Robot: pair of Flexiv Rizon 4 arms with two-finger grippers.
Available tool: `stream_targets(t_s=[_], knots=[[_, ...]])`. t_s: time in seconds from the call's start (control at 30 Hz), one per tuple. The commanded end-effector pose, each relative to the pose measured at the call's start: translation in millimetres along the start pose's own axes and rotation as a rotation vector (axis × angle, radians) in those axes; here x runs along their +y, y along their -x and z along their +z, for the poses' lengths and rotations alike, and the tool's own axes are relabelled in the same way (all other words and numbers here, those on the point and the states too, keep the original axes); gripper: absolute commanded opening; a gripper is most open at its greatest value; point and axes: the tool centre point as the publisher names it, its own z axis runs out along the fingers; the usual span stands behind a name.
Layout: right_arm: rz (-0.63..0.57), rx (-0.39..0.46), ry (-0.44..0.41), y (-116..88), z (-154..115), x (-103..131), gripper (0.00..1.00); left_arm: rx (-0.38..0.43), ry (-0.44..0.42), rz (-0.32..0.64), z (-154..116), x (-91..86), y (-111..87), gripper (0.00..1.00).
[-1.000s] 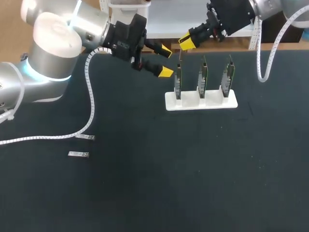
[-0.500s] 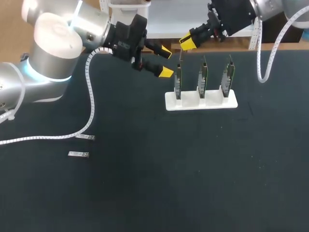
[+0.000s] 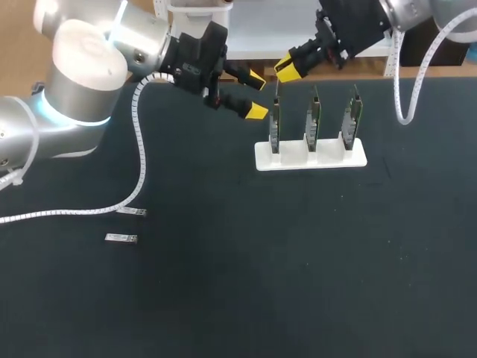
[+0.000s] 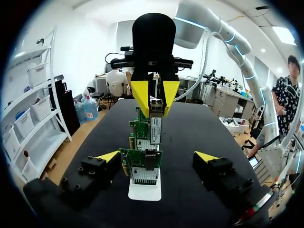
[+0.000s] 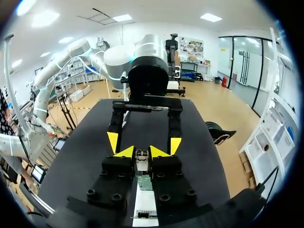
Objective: Pick up the optical module with the left hand, and insert it into the network port with the right hand.
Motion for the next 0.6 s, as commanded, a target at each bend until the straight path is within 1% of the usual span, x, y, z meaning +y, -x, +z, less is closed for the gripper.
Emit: stream_targets(t_s=[0.03,0.6], knots=[[-0.006,0.012,0.004,-0.8,2.7,-3.8,0.00,0.004,-0.003,-0.002,0.6,1.8,0.7,1.00],[0.003,0.026,0.006,-6.6,9.2,-4.3,0.00,0.004,-0.003,-0.002,0.6,1.8,0.7,1.00]])
